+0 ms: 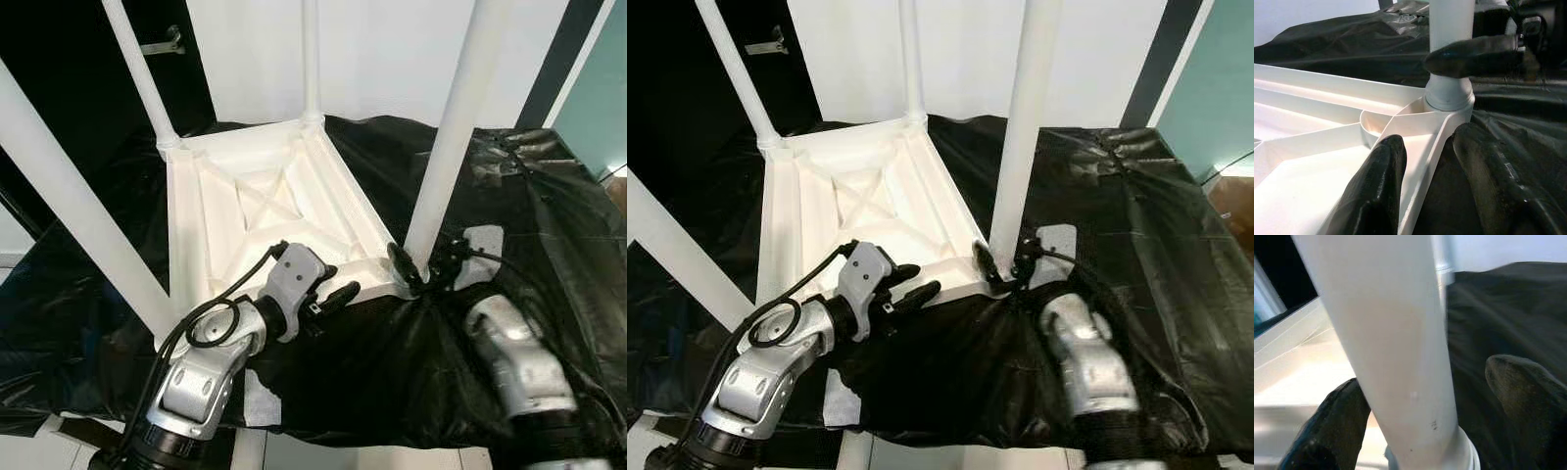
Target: Building children table
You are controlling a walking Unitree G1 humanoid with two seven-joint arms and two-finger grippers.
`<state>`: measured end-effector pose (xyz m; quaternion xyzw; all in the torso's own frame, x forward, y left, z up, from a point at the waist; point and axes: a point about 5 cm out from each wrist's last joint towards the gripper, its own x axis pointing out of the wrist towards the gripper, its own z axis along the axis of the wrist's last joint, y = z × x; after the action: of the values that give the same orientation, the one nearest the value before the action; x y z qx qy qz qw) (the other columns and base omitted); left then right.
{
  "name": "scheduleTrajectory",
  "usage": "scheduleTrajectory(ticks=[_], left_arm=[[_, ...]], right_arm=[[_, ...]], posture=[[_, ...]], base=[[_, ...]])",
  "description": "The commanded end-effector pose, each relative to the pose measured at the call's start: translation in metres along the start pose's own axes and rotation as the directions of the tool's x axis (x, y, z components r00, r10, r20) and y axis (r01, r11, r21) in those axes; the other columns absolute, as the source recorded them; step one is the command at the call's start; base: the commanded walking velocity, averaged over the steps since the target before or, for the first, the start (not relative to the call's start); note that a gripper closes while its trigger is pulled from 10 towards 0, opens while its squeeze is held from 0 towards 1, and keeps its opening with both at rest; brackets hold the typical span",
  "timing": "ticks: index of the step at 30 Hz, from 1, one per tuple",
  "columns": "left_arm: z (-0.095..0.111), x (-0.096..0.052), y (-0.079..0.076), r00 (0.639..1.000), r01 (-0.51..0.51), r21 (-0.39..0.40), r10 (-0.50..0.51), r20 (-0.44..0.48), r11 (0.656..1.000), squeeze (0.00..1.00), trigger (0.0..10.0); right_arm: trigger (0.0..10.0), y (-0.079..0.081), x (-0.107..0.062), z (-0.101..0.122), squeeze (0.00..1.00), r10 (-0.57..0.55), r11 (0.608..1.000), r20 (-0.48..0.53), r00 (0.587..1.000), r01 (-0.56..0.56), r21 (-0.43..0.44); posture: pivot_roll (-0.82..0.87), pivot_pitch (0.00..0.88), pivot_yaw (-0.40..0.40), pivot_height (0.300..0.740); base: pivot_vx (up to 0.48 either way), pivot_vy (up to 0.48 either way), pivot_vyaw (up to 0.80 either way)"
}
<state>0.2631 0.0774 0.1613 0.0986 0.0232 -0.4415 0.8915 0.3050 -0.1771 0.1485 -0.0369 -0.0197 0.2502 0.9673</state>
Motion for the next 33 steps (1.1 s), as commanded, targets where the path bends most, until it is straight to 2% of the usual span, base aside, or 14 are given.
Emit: scheduleTrajectory(ticks=[1, 6, 8, 12, 13, 14, 15, 24, 26, 28, 29, 30, 31, 33], left_arm=[[0.003, 0.001, 0.0, 1.0, 0.0, 0.001, 0.0, 0.011, 1.0, 0.0, 10.0], [0.004, 0.002, 0.001, 1.0, -0.005, 0.002, 0.005, 0.015, 1.0, 0.0, 10.0], [0.004, 0.002, 0.002, 1.0, -0.011, 0.002, 0.011, 0.016, 1.0, 0.0, 10.0], [0.005, 0.002, 0.003, 1.0, -0.016, 0.003, 0.016, 0.018, 1.0, 0.0, 10.0], [0.005, 0.002, 0.003, 1.0, -0.017, 0.003, 0.017, 0.019, 1.0, 0.0, 10.0], [0.005, 0.002, 0.003, 1.0, -0.02, 0.004, 0.02, 0.019, 1.0, 0.0, 10.0], [0.005, 0.002, 0.003, 1.0, -0.023, 0.004, 0.023, 0.02, 1.0, 0.0, 10.0], [0.006, 0.001, 0.003, 0.999, -0.029, 0.0, 0.029, 0.021, 1.0, 0.0, 10.0], [0.006, 0.002, 0.002, 0.999, -0.025, -0.002, 0.025, 0.022, 1.0, 0.0, 10.0], [0.006, 0.002, 0.002, 0.999, -0.024, -0.002, 0.024, 0.022, 1.0, 0.0, 10.0], [0.006, 0.002, 0.002, 1.0, -0.022, -0.004, 0.022, 0.023, 1.0, 0.0, 10.0], [0.006, 0.002, 0.002, 1.0, -0.022, -0.004, 0.022, 0.023, 1.0, 0.0, 10.0], [0.005, 0.002, 0.001, 1.0, -0.02, -0.004, 0.02, 0.022, 1.0, 0.0, 10.0], [0.005, 0.002, 0.0, 1.0, -0.015, -0.005, 0.015, 0.022, 1.0, 0.0, 10.0]], right_arm=[[10.0, 0.001, 0.004, 0.0, 0.0, 0.075, 0.997, -0.006, 0.997, -0.075, -0.001], [10.0, -0.005, 0.012, 0.0, 0.0, 0.179, 0.982, -0.057, 0.982, -0.182, -0.044], [10.0, -0.006, 0.017, -0.004, 0.0, 0.254, 0.965, -0.105, 0.961, -0.26, -0.044], [10.0, -0.004, 0.022, -0.008, 0.0, 0.322, 0.942, -0.139, 0.936, -0.332, -0.053], [0.8, -0.004, 0.024, -0.009, 0.0, 0.345, 0.933, -0.149, 0.927, -0.356, -0.055], [0.8, -0.002, 0.026, -0.01, 0.0, 0.369, 0.922, -0.157, 0.916, -0.382, -0.06], [0.0, -0.001, 0.027, -0.01, 0.0, 0.384, 0.916, -0.16, 0.909, -0.398, -0.061], [0.0, -0.006, 0.023, -0.011, 0.0, 0.387, 0.914, -0.162, 0.908, -0.401, -0.066], [0.0, -0.009, 0.018, -0.012, 0.0, 0.338, 0.935, -0.147, 0.93, -0.349, -0.057], [0.0, -0.009, 0.017, -0.013, 0.0, 0.33, 0.939, -0.142, 0.933, -0.341, -0.056], [4.0, -0.009, 0.017, -0.013, 0.0, 0.279, 0.955, -0.135, 0.951, -0.289, -0.064], [4.0, -0.009, 0.017, -0.013, 0.0, 0.279, 0.955, -0.135, 0.951, -0.289, -0.064], [10.0, -0.007, 0.016, -0.014, 0.0, 0.245, 0.965, -0.125, 0.961, -0.254, -0.059], [10.0, -0.003, 0.017, -0.015, 0.0, 0.152, 0.985, -0.105, 0.983, -0.16, -0.064]], posture=[[-0.05, 0.002, 0.022, 0.74], [-0.05, 0.0, 0.018, 0.74], [-0.04, 0.0, 0.017, 0.74], [-0.04, 0.0, 0.012, 0.74], [-0.04, 0.0, 0.012, 0.74], [-0.03, 0.0, 0.009, 0.74], [-0.03, 0.0, 0.008, 0.74], [-0.04, 0.0, 0.006, 0.74], [-0.04, 0.0, 0.008, 0.74], [-0.04, 0.0, 0.008, 0.74], [-0.05, 0.001, 0.01, 0.74], [-0.05, 0.001, 0.01, 0.74], [-0.05, 0.002, 0.012, 0.74], [-0.05, 0.007, 0.015, 0.74]], base=[[0.0, 0.0, 0.0], [0.0, 0.0, 0.0], [0.0, 0.0, 0.0], [0.0, 0.0, 0.0], [0.0, 0.0, 0.0], [0.0, 0.0, 0.0], [0.0, 0.0, 0.0], [0.0, 0.0, 0.0], [0.0, 0.0, 0.0], [0.0, 0.0, 0.0], [0.0, 0.0, 0.0], [0.0, 0.0, 0.0], [0.0, 0.0, 0.0], [0.0, 0.0, 0.0]])
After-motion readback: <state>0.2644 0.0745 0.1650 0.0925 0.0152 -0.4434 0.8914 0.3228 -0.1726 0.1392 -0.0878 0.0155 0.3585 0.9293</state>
